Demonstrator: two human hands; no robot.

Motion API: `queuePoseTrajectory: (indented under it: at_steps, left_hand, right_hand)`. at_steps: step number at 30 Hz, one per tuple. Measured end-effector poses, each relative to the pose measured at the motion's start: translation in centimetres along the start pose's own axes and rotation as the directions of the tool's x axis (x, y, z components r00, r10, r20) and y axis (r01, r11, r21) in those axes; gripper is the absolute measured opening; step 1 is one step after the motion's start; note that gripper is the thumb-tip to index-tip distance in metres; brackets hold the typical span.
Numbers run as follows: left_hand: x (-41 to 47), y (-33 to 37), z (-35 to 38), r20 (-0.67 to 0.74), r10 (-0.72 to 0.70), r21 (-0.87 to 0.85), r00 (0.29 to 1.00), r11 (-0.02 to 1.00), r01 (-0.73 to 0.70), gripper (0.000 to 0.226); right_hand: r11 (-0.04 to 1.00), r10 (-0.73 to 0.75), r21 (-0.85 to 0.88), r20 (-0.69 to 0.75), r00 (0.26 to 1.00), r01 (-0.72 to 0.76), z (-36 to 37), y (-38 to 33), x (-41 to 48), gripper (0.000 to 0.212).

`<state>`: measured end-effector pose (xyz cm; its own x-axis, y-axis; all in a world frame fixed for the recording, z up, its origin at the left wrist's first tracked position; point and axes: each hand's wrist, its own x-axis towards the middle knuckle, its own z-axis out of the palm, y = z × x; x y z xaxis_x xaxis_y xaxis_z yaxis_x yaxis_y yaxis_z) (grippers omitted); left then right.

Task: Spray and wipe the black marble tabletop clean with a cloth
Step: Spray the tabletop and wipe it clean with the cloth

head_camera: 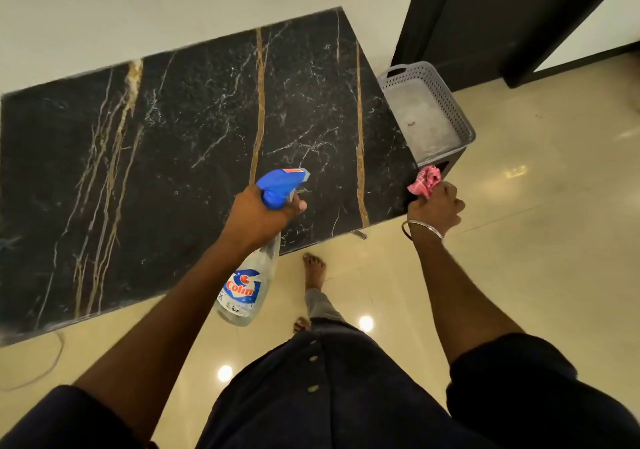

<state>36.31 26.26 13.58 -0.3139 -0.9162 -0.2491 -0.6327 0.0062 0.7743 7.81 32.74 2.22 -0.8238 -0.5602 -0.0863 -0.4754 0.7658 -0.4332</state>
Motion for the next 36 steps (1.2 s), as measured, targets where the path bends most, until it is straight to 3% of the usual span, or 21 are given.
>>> queuePoseTrajectory:
  at_steps: [2, 3, 4, 5, 6, 7, 9, 12, 15, 21, 24, 31, 33, 34, 36]
  left_hand:
    - [-0.7, 0.3, 0.0, 0.021, 0.03, 0.007, 0.999, 1.0, -0.03, 0.028]
    - [-1.1, 0.5, 0.1, 0.031, 0.049, 0.0, 0.998, 0.999, -0.049, 0.028]
    - [-1.5, 0.8, 0.2, 0.051, 0.063, -0.012, 0.997, 0.998, -0.062, 0.028]
    - [-1.9, 1.1, 0.4, 0.075, 0.077, -0.022, 0.994, 0.997, -0.076, 0.03]
    - [-2.3, 1.3, 0.7, 0.101, 0.095, -0.025, 0.99, 0.995, -0.093, 0.031]
    - [-2.6, 1.5, 1.1, 0.129, 0.119, -0.027, 0.984, 0.993, -0.116, 0.031]
    - [-3.1, 2.3, 2.1, 0.189, 0.152, -0.046, 0.97, 0.988, -0.146, 0.033]
    - [-3.9, 3.4, 3.9, 0.227, 0.168, -0.079, 0.959, 0.985, -0.154, 0.041]
    - [-4.4, 3.6, 5.5, 0.242, 0.164, -0.03, 0.956, 0.986, -0.161, 0.05]
    - [-5.0, 3.2, 6.6, 0.204, 0.105, 0.007, 0.973, 0.994, -0.109, 0.044]
    - [-5.3, 3.9, 6.9, 0.191, 0.1, 0.006, 0.976, 0.995, -0.103, 0.038]
    - [-3.7, 4.3, 7.7, 0.199, 0.006, 0.011, 0.98, 1.0, -0.009, 0.037]
    - [-3.0, 4.5, 7.5, 0.192, -0.017, 0.012, 0.981, 1.0, 0.015, 0.032]
    - [-2.6, 4.5, 7.4, 0.185, -0.027, 0.002, 0.982, 1.0, 0.027, 0.032]
    - [-1.3, 4.7, 6.9, 0.173, -0.033, -0.03, 0.984, 0.999, 0.039, 0.031]
  right_hand:
    - [0.949, 0.06, 0.307, 0.05, 0.997, -0.073, -1.3, -0.2, -0.6, 0.034]
    - [0.839, 0.11, 0.518, 0.143, 0.984, -0.17, -2.3, -0.3, -1.1, 0.032]
    - [0.637, 0.164, 0.694, 0.305, 0.938, -0.337, -3.5, -0.6, -1.9, 0.03]
    - [0.381, 0.16, 0.762, 0.504, 0.849, -0.524, -4.5, -0.6, -3.0, 0.028]
    - [0.161, 0.108, 0.723, 0.663, 0.74, -0.671, -5.2, -0.3, -4.3, 0.026]
    - [0.029, 0.046, 0.652, 0.756, 0.653, -0.758, -5.6, -0.1, -5.6, 0.028]
    - [-0.076, -0.069, 0.558, 0.824, 0.563, -0.826, -5.7, 0.1, -7.8, 0.033]
    - [-0.156, -0.196, 0.496, 0.832, 0.519, -0.854, -5.1, -0.1, -9.7, 0.042]
    - [-0.166, -0.265, 0.45, 0.837, 0.479, -0.877, -5.1, -0.7, -10.6, 0.051]
    - [-0.188, -0.29, 0.464, 0.816, 0.5, -0.866, -5.5, 0.1, -9.9, 0.077]
    - [-0.174, -0.265, 0.474, 0.822, 0.505, -0.863, -5.8, 0.3, -9.9, 0.057]
    - [-0.148, -0.213, 0.493, 0.831, 0.514, -0.857, -5.6, 0.5, -8.9, 0.054]
    - [-0.053, -0.153, 0.594, 0.79, 0.594, -0.803, -5.7, -0.1, -8.0, 0.04]
    - [0.081, -0.101, 0.675, 0.737, 0.668, -0.733, -5.9, -0.3, -7.4, 0.034]
    - [0.52, -0.055, 0.76, 0.486, 0.872, -0.39, -5.5, -0.5, -5.3, 0.026]
